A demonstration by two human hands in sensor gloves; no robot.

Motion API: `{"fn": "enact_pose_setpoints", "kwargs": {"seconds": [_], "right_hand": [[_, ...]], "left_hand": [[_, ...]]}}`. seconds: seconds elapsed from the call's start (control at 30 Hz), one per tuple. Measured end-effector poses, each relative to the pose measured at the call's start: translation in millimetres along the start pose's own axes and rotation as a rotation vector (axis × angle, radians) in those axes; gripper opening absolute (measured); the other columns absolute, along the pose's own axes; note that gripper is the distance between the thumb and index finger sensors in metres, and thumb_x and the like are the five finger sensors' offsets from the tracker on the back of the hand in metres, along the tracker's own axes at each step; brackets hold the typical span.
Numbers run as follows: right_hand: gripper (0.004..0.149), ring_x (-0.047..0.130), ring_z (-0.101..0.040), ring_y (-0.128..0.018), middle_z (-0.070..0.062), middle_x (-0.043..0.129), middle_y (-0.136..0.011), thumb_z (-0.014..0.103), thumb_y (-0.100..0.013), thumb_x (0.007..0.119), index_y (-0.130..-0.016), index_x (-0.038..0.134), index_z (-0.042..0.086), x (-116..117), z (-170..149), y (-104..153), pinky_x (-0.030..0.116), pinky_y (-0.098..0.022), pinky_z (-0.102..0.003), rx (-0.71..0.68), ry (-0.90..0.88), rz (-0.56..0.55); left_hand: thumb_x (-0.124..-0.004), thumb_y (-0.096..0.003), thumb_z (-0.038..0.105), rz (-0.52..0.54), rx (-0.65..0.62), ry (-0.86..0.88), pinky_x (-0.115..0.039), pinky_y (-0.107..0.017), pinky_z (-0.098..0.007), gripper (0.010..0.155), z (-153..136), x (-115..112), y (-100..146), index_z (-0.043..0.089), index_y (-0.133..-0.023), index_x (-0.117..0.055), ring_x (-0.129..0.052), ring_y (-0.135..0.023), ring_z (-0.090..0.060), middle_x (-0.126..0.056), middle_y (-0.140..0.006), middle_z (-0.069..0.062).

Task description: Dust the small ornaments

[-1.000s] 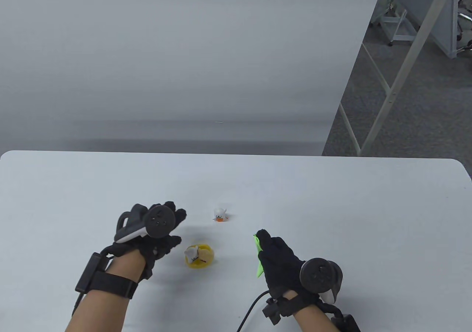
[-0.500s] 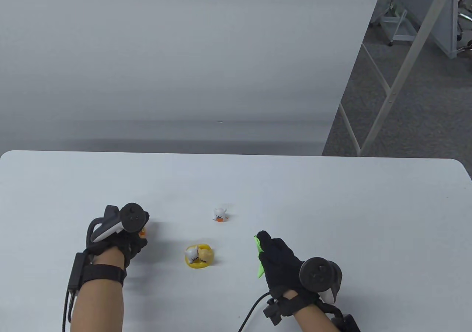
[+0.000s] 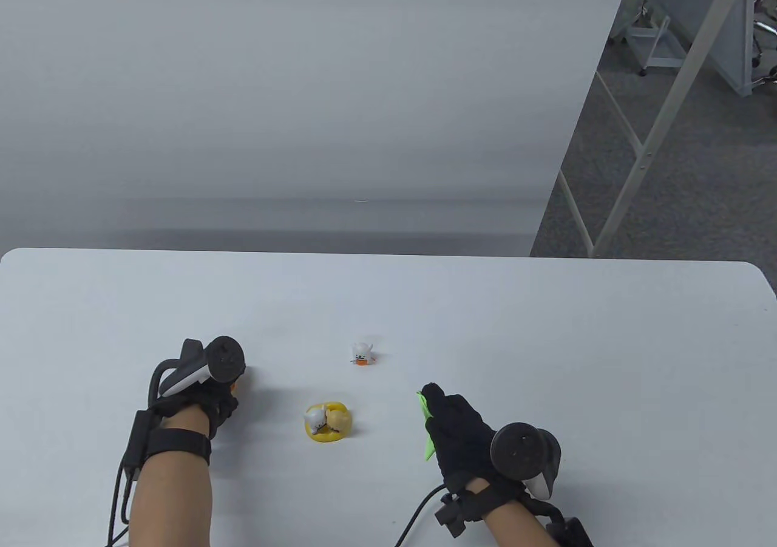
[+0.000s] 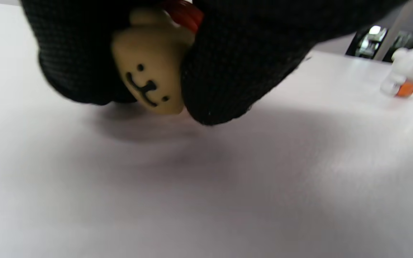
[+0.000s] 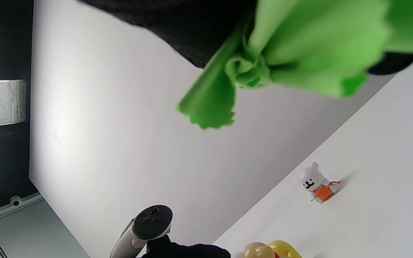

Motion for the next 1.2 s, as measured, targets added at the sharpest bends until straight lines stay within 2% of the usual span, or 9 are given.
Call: {"fn": "enact_pose_setpoints", "kwargs": {"seconds": [0.07, 0.17, 0.3, 0.37, 0.43, 0.6, 0.67, 0.83, 1.2], "right_hand": [[0.049, 0.092, -0.05, -0.052, -0.044, 0.08, -0.078, 0.012, -0.055, 0.078, -0.099, 0.068, -0.004, 0, 0, 0, 0.077, -0.047, -0.075, 0.0, -0.005, -0.004], [0.049, 0.092, -0.05, -0.052, -0.044, 0.08, -0.078, 0.012, -0.055, 0.078, -0.099, 0.068, -0.005, 0, 0, 0, 0.077, -0.046, -0.075, 0.0, -0.007, -0.004], [0.049, 0.092, -0.05, -0.052, -0.044, 0.08, -0.078, 0.012, -0.055, 0.078, -0.099, 0.068, -0.005, 0, 0, 0, 0.077, -0.046, -0.075, -0.008, -0.011, -0.008], [0.049, 0.092, -0.05, -0.052, -0.044, 0.08, -0.078, 0.012, -0.055, 0.078, -0.099, 0.068, -0.005, 0, 0, 0, 0.077, -0.046, -0.075, -0.009, -0.02, -0.008], [0.049, 0.092, -0.05, -0.052, -0.044, 0.08, -0.078, 0.012, -0.055, 0.078, -0.099, 0.068, -0.005, 1, 1, 1, 0.077, -0.047, -0.075, -0.01, -0.03, -0.004], [0.049, 0.092, -0.05, -0.052, -0.044, 0.08, -0.078, 0.012, -0.055, 0.078, -0.099, 0.068, -0.004, 5, 7, 1, 0.078, -0.046, -0.075, -0.028, -0.047, 0.007], [0.049, 0.092, -0.049, -0.052, -0.044, 0.08, -0.078, 0.012, -0.055, 0.078, -0.099, 0.068, -0.004, 7, 9, 1, 0.078, -0.046, -0.074, -0.036, -0.047, 0.016], [0.054, 0.092, -0.049, -0.054, -0.044, 0.079, -0.079, 0.012, -0.055, 0.077, -0.101, 0.059, -0.009, 14, 17, 2, 0.077, -0.047, -0.075, -0.083, -0.063, 0.08], [0.051, 0.091, -0.05, -0.053, -0.045, 0.079, -0.079, 0.011, -0.055, 0.076, -0.101, 0.064, -0.008, 35, 32, 3, 0.077, -0.047, -0.076, -0.087, -0.107, 0.16]], "left_hand": [[-0.102, -0.0423, 0.024, 0.061, 0.001, 0.148, -0.1, -0.04, -0.048, 0.07, 1, 11, 6, 0.008, -0.104, -0.071, -0.102, -0.068, -0.048, -0.057, -0.104, -0.033], [-0.106, -0.039, 0.03, 0.255, -0.04, 0.407, -0.103, -0.033, -0.041, 0.076, 5, 33, 21, 0.008, -0.104, -0.073, -0.109, -0.059, -0.045, -0.065, -0.104, -0.033], [-0.107, -0.0388, 0.038, 0.439, -0.133, 0.641, -0.105, -0.019, -0.032, 0.062, 22, 54, 50, 0.016, -0.093, -0.087, -0.115, -0.043, -0.032, -0.077, -0.1, -0.029], [-0.108, -0.0381, 0.037, 0.517, -0.158, 0.807, -0.106, -0.02, -0.033, 0.063, 34, 51, 67, 0.013, -0.093, -0.087, -0.115, -0.045, -0.031, -0.078, -0.099, -0.03], [-0.109, -0.0365, 0.033, 0.49, -0.217, 0.957, -0.106, -0.025, -0.032, 0.071, 53, 43, 81, 0.01, -0.098, -0.082, -0.113, -0.05, -0.031, -0.073, -0.102, -0.033], [-0.105, -0.0384, 0.024, 0.407, -0.39, 1.062, -0.105, -0.038, -0.036, 0.076, 98, 22, 109, 0.006, -0.105, -0.073, -0.109, -0.064, -0.036, -0.063, -0.106, -0.036], [-0.102, -0.0403, 0.018, 0.326, -0.469, 1.165, -0.103, -0.042, -0.04, 0.076, 117, 14, 115, 0.002, -0.107, -0.069, -0.106, -0.069, -0.041, -0.057, -0.108, -0.039], [-0.104, -0.0366, 0.021, 0.195, -0.535, 1.167, -0.103, -0.042, -0.038, 0.081, 151, 4, 113, 0.001, -0.106, -0.068, -0.106, -0.067, -0.037, -0.059, -0.107, -0.038], [-0.108, -0.0325, 0.021, 0.107, -0.616, 1.235, -0.108, -0.036, -0.034, 0.084, 169, -18, 116, 0.001, -0.105, -0.071, -0.113, -0.062, -0.035, -0.07, -0.105, -0.035]]}}
Point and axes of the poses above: the tracker on the back of each hand, its own z axis roughly to the thumb side, its own y axis roughly from the fingertips to the wrist, x = y × z, the point moved 1 cm from there along -y, roughly from the wrist to the fingertips
